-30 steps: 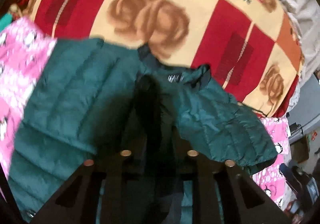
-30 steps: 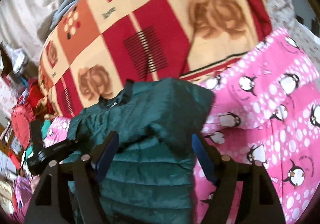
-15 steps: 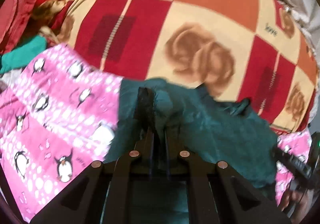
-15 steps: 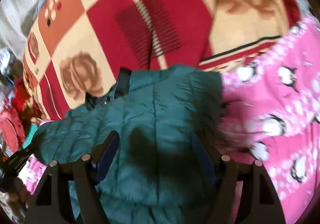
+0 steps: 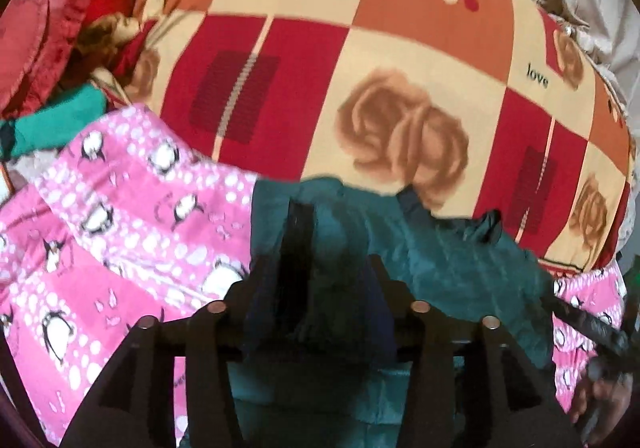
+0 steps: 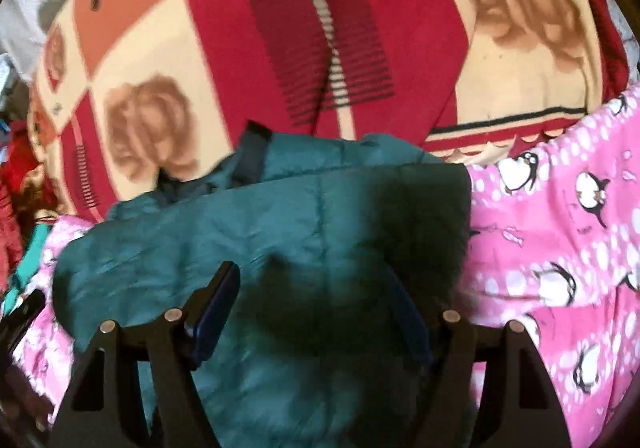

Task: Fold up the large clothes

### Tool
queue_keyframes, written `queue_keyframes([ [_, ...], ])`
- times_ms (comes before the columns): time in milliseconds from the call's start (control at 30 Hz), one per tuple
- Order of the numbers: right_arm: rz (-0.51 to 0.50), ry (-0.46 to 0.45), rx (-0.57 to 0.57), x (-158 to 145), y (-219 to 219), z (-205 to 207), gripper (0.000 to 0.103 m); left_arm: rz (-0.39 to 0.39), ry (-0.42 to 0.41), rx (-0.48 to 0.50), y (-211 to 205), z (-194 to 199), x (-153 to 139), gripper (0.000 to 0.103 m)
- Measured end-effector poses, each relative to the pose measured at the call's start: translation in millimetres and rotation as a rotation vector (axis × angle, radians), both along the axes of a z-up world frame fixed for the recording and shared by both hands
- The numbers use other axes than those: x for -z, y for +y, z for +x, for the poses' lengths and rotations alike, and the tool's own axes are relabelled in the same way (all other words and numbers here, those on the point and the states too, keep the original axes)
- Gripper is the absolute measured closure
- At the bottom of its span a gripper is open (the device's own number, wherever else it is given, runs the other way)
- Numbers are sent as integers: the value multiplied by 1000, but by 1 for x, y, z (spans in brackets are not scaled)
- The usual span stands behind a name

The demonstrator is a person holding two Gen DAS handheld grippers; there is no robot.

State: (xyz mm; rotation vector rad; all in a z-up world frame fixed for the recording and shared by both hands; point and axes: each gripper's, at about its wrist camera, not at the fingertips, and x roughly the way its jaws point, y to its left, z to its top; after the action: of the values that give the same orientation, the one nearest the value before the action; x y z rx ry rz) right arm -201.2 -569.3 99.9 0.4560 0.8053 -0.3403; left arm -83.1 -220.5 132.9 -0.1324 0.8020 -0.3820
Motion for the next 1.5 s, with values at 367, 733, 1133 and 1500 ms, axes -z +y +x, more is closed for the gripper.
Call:
queue_keyframes([
  [367, -159, 75, -123, 14, 63, 45, 25, 207, 58, 14, -43, 29, 55, 77],
  [733, -145, 76, -95, 20, 59, 39, 25, 236, 47, 30, -52, 35, 72, 76],
  [1133, -167, 102, -150, 41, 77, 28, 22, 231, 43, 25, -52, 35, 75, 73],
  [1500, -168, 46, -8, 12, 24, 1, 22, 220, 40, 18, -52, 35, 77, 73],
])
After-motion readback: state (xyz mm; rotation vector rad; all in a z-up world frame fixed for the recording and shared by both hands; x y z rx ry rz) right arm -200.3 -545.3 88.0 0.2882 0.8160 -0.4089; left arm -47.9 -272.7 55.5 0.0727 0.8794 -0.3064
